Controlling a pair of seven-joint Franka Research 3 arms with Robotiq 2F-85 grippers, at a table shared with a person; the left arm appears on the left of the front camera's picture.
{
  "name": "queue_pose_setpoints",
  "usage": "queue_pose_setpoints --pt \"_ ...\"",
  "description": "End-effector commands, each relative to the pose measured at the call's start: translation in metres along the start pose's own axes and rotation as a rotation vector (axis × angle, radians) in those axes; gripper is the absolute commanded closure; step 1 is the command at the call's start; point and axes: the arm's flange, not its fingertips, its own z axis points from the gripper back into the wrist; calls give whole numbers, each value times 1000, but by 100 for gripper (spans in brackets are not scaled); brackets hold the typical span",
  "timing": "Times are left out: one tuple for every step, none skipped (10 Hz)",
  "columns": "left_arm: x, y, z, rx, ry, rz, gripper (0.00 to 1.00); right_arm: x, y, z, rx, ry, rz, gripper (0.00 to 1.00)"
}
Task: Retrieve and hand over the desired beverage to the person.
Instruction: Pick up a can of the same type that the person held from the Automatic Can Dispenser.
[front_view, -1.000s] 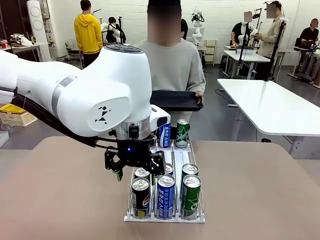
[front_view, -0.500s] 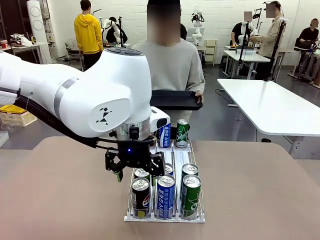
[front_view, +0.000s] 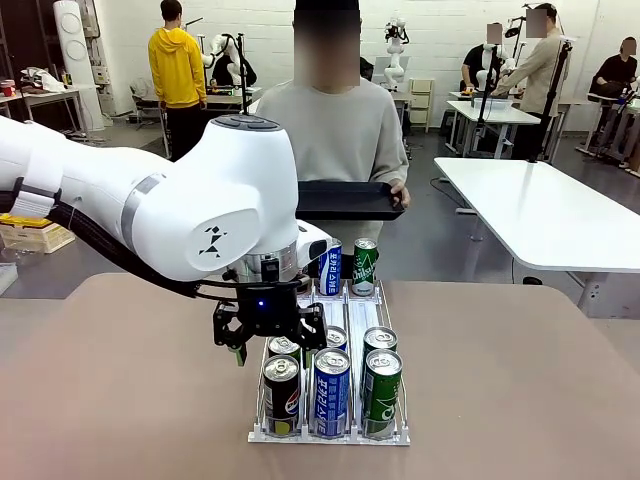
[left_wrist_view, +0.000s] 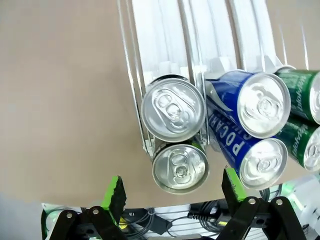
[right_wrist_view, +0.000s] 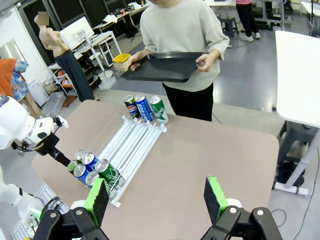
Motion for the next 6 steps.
queue_pose_setpoints --pt "4 -6 -6 27 -29 48 0 -1 -1 -2 23 -9 9 0" --pt "4 -8 -9 28 -22 46 0 -1 -1 -2 23 -9 9 0" --pt "4 -11 -11 35 -29 57 0 -1 -1 -2 23 -9 9 0" --pt "4 -12 -14 36 -28 61 0 -1 -1 -2 23 -9 9 0" --pt "4 -12 -16 32 -29 61 0 -1 -1 -2 23 -9 9 0" --pt "6 -11 -17 24 -37 57 0 -1 -1 -2 23 -9 9 0"
